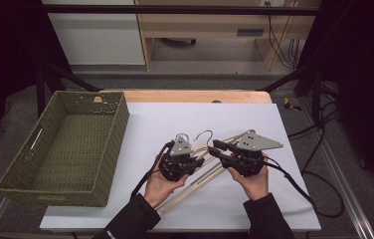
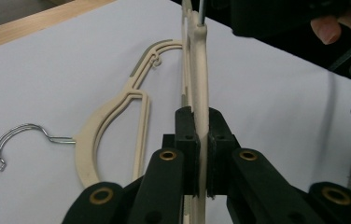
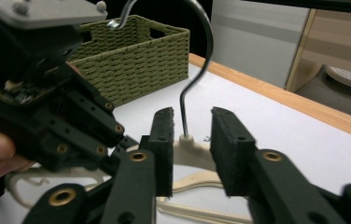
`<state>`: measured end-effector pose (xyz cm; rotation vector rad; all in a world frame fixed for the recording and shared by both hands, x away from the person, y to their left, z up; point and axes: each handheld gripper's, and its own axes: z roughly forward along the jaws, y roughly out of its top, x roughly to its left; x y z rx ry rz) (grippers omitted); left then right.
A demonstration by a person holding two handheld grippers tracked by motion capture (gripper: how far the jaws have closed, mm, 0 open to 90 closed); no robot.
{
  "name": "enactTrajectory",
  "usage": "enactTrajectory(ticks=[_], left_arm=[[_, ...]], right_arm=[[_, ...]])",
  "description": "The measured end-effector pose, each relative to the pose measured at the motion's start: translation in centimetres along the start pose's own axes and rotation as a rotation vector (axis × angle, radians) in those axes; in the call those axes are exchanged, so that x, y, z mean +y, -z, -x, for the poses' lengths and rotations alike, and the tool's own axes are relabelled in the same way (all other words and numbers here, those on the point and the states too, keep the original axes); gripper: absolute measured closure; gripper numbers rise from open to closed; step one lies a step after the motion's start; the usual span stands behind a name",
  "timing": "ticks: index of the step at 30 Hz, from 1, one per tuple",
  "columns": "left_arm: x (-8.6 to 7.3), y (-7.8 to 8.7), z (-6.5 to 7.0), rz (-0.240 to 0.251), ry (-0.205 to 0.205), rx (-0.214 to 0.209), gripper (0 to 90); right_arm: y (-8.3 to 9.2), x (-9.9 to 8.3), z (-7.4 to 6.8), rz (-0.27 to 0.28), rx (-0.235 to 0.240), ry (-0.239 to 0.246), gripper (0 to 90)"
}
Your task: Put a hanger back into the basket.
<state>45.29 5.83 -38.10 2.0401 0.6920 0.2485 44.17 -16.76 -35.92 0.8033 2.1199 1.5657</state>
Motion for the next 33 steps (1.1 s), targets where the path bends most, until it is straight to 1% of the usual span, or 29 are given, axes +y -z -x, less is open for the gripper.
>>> enactTrajectory(ticks=[1, 2, 3, 4, 5, 6, 8, 12, 13, 14, 15, 16, 17, 18, 19, 20, 21, 22, 23, 24, 25, 31, 32, 33], left_arm=[[0.0, 0.2, 0.0, 0.006, 0.000, 0.000, 85.7], [0.1, 0.7, 0.1, 0.015, -0.009, 0.012, 85.7], [0.1, 0.7, 0.1, 0.015, -0.009, 0.012, 85.7], [0.1, 1.1, 0.1, 0.022, -0.014, 0.023, 85.7], [0.1, 1.1, 0.1, 0.022, -0.014, 0.023, 85.7], [0.1, 1.4, 0.0, 0.025, -0.017, 0.025, 85.7], [0.1, 1.9, -0.2, 0.031, -0.014, 0.025, 85.7], [0.3, 3.2, -0.9, 0.048, -0.014, 0.037, 85.6], [0.4, 3.9, -1.2, 0.059, -0.008, 0.042, 85.6], [0.4, 3.9, -1.2, 0.059, -0.008, 0.042, 85.6], [0.5, 4.7, -1.6, 0.068, -0.007, 0.044, 85.6], [0.5, 4.7, -1.6, 0.068, -0.007, 0.044, 85.6], [0.5, 5.1, -1.8, 0.074, -0.004, 0.047, 85.6], [0.6, 5.6, -2.0, 0.079, -0.004, 0.051, 85.6], [0.7, 6.1, -2.2, 0.081, -0.006, 0.053, 85.6], [0.8, 6.5, -2.4, 0.085, -0.002, 0.056, 85.6], [0.9, 7.5, -2.7, 0.093, -0.001, 0.064, 85.6], [0.9, 7.5, -2.7, 0.093, -0.001, 0.064, 85.6], [1.0, 7.9, -2.9, 0.097, -0.001, 0.066, 85.6], [1.2, 8.8, -3.2, 0.105, -0.001, 0.075, 85.6], [1.2, 8.8, -3.2, 0.105, -0.001, 0.075, 85.6], [1.7, 11.4, -4.4, 0.120, 0.002, 0.098, 85.6], [1.8, 11.8, -4.5, 0.123, 0.002, 0.096, 85.6], [2.0, 12.7, -5.0, 0.140, 0.007, 0.088, 85.6]], right_arm=[[0.0, 0.0, 0.0, 0.000, 0.000, 0.000, 64.2], [0.5, 0.0, -0.1, 0.009, -0.009, 0.004, 59.1], [0.8, -0.1, -0.1, 0.015, -0.008, 0.002, 56.0], [1.1, -0.2, -0.1, 0.026, -0.010, -0.005, 52.7], [1.4, -0.3, 0.0, 0.037, -0.014, -0.015, 48.8], [1.4, -0.3, 0.0, 0.037, -0.014, -0.015, 48.8], [2.1, -0.6, 0.2, 0.044, -0.035, -0.023, 41.6], [3.2, -1.5, 0.9, 0.040, -0.085, -0.046, 27.6], [3.7, -2.0, 1.2, 0.038, -0.092, -0.062, 21.2], [3.7, -2.0, 1.2, 0.038, -0.092, -0.062, 21.2], [3.9, -2.6, 1.6, 0.036, -0.105, -0.079, 15.8], [4.1, -2.8, 1.7, 0.028, -0.116, -0.084, 13.8], [4.2, -3.1, 1.8, 0.018, -0.127, -0.088, 11.9], [4.2, -3.1, 1.8, 0.018, -0.127, -0.088, 11.9], [4.3, -3.3, 1.9, 0.007, -0.136, -0.090, 10.5], [4.5, -3.8, 2.1, -0.008, -0.152, -0.095, 9.2], [4.6, -4.0, 2.2, -0.012, -0.158, -0.100, 8.7], [4.6, -4.0, 2.2, -0.012, -0.158, -0.100, 8.7], [4.8, -4.3, 2.5, -0.023, -0.162, -0.107, 8.0], [4.8, -4.4, 2.5, -0.023, -0.167, -0.112, 7.5], [4.8, -4.4, 2.5, -0.023, -0.167, -0.112, 7.5], [5.7, -4.8, 3.0, -0.020, -0.187, -0.117, 5.7], [5.7, -4.8, 3.0, -0.020, -0.187, -0.117, 5.7], [5.8, -4.9, 3.0, -0.016, -0.194, -0.126, 5.3]])
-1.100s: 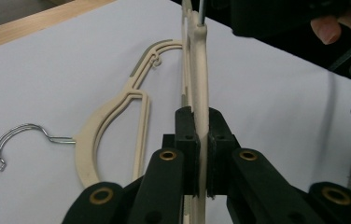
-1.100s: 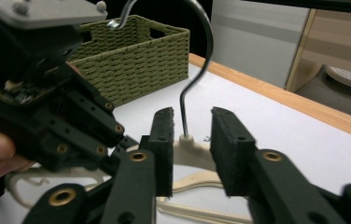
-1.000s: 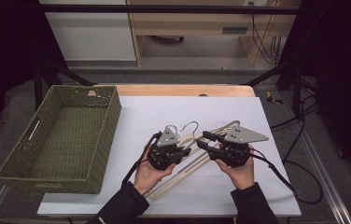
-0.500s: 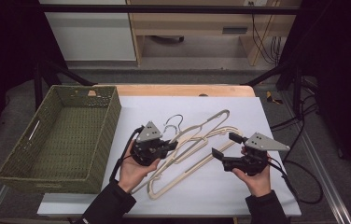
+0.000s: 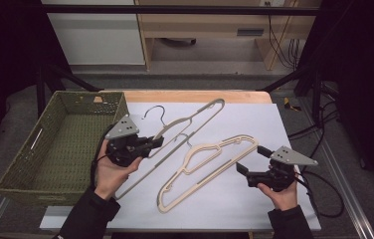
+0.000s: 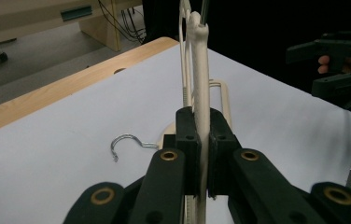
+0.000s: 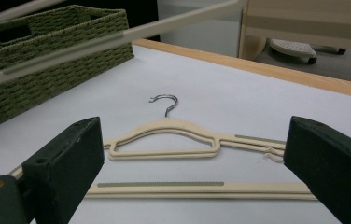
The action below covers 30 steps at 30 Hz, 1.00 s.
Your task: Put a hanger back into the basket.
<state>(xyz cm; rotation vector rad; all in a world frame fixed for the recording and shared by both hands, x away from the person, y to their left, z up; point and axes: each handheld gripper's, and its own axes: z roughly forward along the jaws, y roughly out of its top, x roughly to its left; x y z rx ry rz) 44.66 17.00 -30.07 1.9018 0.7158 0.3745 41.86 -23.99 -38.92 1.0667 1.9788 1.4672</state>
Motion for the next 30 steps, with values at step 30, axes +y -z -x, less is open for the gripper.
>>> enactTrajectory(ticks=[30], left_arm=[[2.0, 8.3, -8.7, 0.044, -0.004, 0.126, 85.7]], right_arm=[[0.7, -0.1, 0.6, -0.001, -0.023, -0.007, 3.4]])
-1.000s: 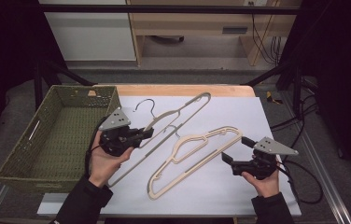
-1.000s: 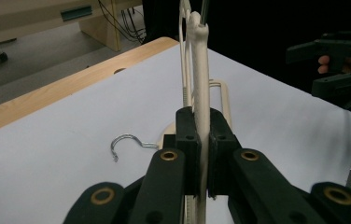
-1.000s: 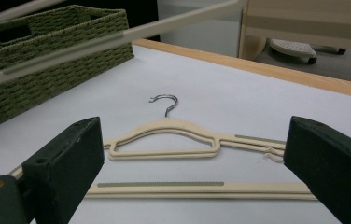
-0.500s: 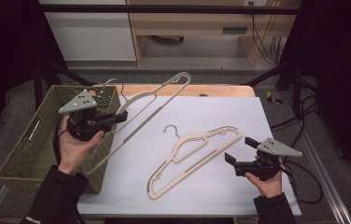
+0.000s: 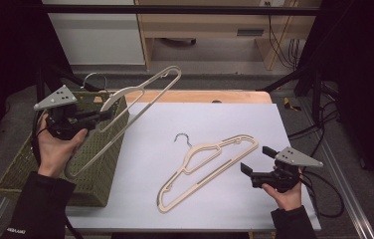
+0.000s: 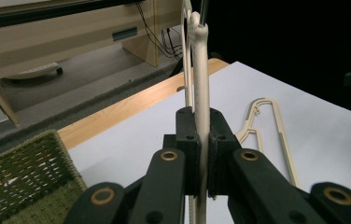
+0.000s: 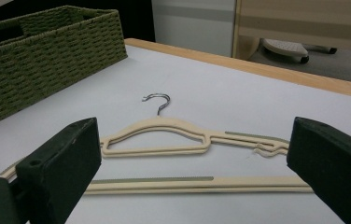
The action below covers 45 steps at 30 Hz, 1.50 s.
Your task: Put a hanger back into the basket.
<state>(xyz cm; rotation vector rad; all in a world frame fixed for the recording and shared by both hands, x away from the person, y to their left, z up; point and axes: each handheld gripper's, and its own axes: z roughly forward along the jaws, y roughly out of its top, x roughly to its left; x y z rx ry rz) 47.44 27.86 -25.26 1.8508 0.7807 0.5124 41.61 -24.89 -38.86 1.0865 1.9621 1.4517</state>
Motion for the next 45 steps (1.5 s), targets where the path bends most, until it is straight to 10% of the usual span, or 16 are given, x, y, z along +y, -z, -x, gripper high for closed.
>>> enactTrajectory(ticks=[26, 45], left_arm=[[-4.2, 3.5, -8.1, -0.108, 0.013, 0.132, 85.7], [-7.5, 5.2, -10.9, -0.152, 0.047, 0.200, 85.7]], right_arm=[[-0.1, -0.1, 0.0, -0.008, 0.000, 0.008, 3.1], [-0.3, -0.1, -0.1, -0.013, 0.001, 0.010, 3.1]])
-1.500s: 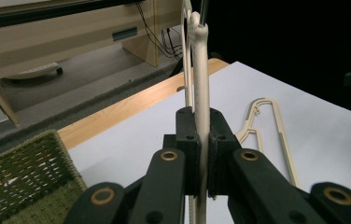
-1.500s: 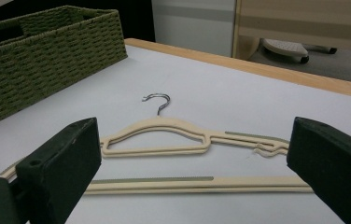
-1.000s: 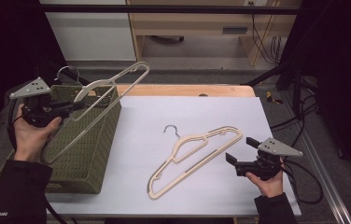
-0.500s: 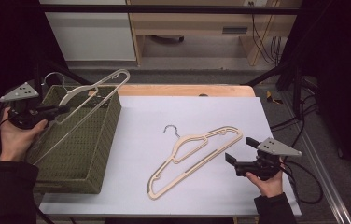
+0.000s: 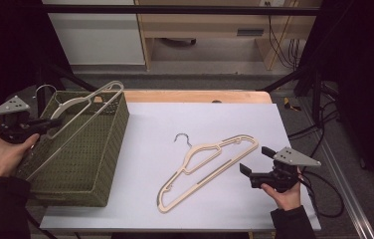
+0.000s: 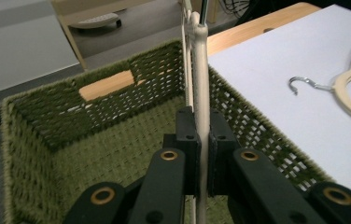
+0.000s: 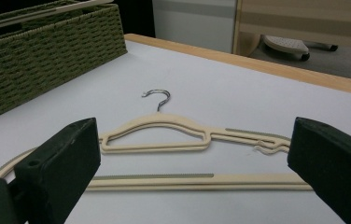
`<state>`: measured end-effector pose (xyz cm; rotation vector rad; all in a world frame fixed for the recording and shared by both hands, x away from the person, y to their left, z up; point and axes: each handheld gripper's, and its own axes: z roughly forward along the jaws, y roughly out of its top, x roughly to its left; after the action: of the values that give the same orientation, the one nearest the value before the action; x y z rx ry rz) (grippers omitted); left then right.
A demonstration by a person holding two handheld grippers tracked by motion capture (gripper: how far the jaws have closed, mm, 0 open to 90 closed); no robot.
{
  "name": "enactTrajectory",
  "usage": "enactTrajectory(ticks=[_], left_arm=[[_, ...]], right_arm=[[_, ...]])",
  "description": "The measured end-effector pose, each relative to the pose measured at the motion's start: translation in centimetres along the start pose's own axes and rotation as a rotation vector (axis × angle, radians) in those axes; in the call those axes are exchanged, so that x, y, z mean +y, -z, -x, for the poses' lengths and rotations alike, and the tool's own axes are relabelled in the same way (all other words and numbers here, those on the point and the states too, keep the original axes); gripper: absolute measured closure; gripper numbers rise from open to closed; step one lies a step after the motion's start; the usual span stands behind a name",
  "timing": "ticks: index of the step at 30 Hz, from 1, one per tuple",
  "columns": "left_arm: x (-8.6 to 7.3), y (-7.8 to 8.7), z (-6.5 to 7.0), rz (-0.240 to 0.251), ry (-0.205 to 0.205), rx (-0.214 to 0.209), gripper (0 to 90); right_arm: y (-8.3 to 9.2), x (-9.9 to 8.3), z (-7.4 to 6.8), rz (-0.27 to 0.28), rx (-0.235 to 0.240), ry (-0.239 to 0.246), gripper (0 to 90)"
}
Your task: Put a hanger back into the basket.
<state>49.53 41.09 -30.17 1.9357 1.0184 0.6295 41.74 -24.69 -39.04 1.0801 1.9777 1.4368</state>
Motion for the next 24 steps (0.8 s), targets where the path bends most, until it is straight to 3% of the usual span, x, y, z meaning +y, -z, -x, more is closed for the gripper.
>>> enactTrajectory(ticks=[8, 13, 24], left_arm=[[-1.6, -0.4, -1.0, -0.029, 0.035, -0.006, 85.7], [-2.6, -1.0, -0.9, -0.066, 0.030, 0.012, 85.7], [-5.3, -3.2, -0.9, -0.099, 0.078, -0.010, 85.6]], right_arm=[[0.0, 0.0, 0.0, -0.003, 0.000, 0.000, 3.1], [0.0, 0.0, 0.0, -0.003, 0.001, 0.001, 3.2], [-0.1, -0.1, 0.0, -0.009, 0.009, 0.013, 3.2]])
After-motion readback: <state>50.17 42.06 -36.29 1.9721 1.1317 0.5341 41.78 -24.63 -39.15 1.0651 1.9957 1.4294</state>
